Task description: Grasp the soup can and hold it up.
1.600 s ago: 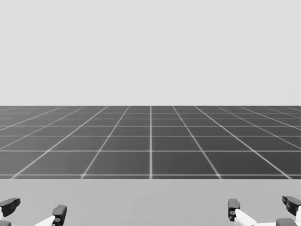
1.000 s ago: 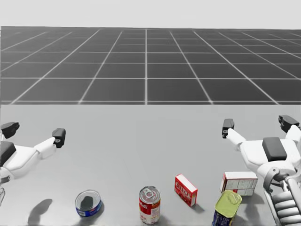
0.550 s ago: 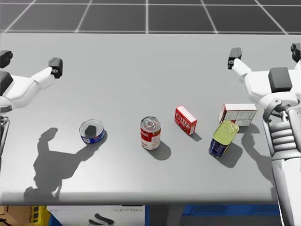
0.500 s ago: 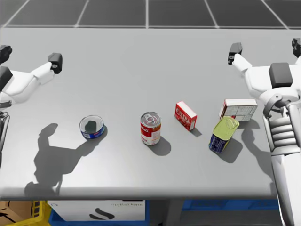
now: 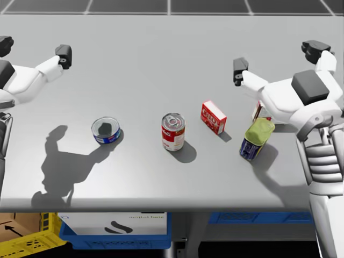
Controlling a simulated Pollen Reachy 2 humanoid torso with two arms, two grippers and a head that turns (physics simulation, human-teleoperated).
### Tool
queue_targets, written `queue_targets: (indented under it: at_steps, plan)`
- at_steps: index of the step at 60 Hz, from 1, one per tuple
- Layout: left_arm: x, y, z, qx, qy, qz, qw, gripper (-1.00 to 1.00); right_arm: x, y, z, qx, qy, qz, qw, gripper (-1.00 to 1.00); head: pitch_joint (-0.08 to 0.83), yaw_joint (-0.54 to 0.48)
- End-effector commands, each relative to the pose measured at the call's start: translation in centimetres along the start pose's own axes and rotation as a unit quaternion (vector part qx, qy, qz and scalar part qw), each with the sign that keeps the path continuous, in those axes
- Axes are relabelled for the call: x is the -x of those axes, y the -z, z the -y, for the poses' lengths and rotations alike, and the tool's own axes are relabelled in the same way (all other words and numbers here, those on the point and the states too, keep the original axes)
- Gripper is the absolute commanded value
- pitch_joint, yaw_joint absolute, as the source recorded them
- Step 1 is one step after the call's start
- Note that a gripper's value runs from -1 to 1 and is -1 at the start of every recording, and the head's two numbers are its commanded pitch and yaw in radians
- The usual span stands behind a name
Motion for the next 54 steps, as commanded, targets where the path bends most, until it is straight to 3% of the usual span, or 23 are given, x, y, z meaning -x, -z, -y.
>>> queue_targets:
  at_steps: [1, 11, 18, 54]
  plan:
    - [0.1, 0.0, 0.0, 0.001, 0.0, -0.002, 1.0, -1.0, -1.2, -2.9, -3.4, -0.124, 0.064, -0.017, 0.99, -1.0, 0.723, -0.01]
    - [0.2, 0.1, 0.1, 0.001, 0.002, -0.004, 1.0, -1.0, -1.4, -5.0, -6.1, -0.193, 0.074, -0.038, 0.9777, -1.0, 0.724, -0.02]
    - [0.1, 0.1, 0.2, 0.001, 0.003, -0.003, 1.0, -1.0, -0.7, -5.5, -7.5, -0.227, 0.094, -0.067, 0.9671, -1.0, 0.725, -0.01]
    - [0.2, 0.0, 0.2, -0.003, 0.012, -0.004, 1.0, -1.0, 5.6, -2.0, -13.3, -0.246, 0.072, -0.15, 0.9548, -1.0, 0.724, -0.01]
